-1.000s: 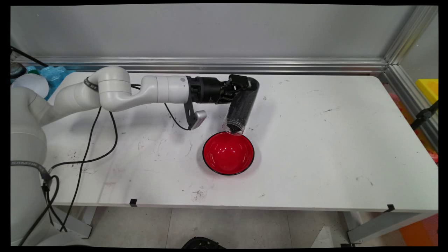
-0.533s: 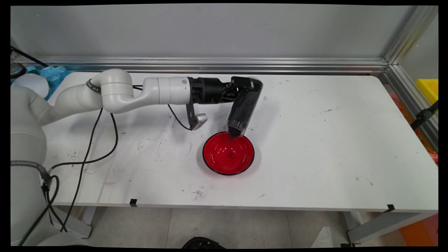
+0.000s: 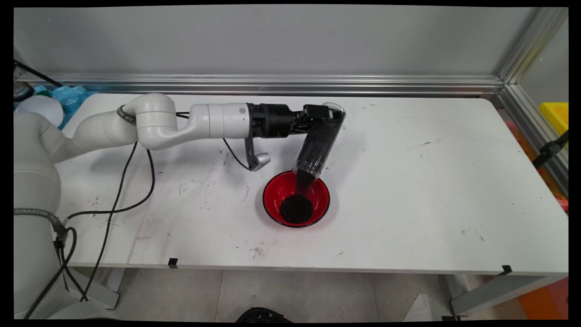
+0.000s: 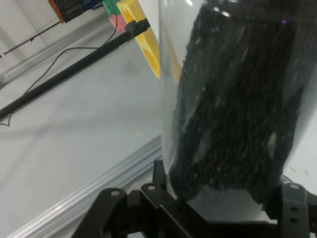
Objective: Pour the black seasoning powder in the red bowl
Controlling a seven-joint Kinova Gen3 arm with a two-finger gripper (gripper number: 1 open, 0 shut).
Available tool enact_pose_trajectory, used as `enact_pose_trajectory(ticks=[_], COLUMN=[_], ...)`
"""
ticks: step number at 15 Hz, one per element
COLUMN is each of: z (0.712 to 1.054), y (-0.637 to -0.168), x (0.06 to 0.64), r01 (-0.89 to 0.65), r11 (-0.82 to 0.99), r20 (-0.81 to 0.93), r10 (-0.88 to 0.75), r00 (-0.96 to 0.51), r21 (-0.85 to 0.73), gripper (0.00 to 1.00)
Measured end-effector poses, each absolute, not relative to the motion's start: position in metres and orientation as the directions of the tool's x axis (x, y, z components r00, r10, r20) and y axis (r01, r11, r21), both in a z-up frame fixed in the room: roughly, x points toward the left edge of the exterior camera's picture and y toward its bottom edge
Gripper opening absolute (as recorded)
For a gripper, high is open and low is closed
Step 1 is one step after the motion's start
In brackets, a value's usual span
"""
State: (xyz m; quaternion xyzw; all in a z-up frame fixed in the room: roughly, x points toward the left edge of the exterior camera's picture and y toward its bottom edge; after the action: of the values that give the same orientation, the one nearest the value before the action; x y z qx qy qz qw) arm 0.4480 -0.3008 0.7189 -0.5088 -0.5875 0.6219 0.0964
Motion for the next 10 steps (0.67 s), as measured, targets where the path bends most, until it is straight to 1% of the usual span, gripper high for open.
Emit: enact_pose_trajectory(ticks=[10], z=[0.7095], y=[-0.3008], x=[0.4466], r01=[0.491], r11=[-0.332], r20=[-0.555], r10=[0.712], r00=[-0.430], r21=[-0.806], gripper=[0.00])
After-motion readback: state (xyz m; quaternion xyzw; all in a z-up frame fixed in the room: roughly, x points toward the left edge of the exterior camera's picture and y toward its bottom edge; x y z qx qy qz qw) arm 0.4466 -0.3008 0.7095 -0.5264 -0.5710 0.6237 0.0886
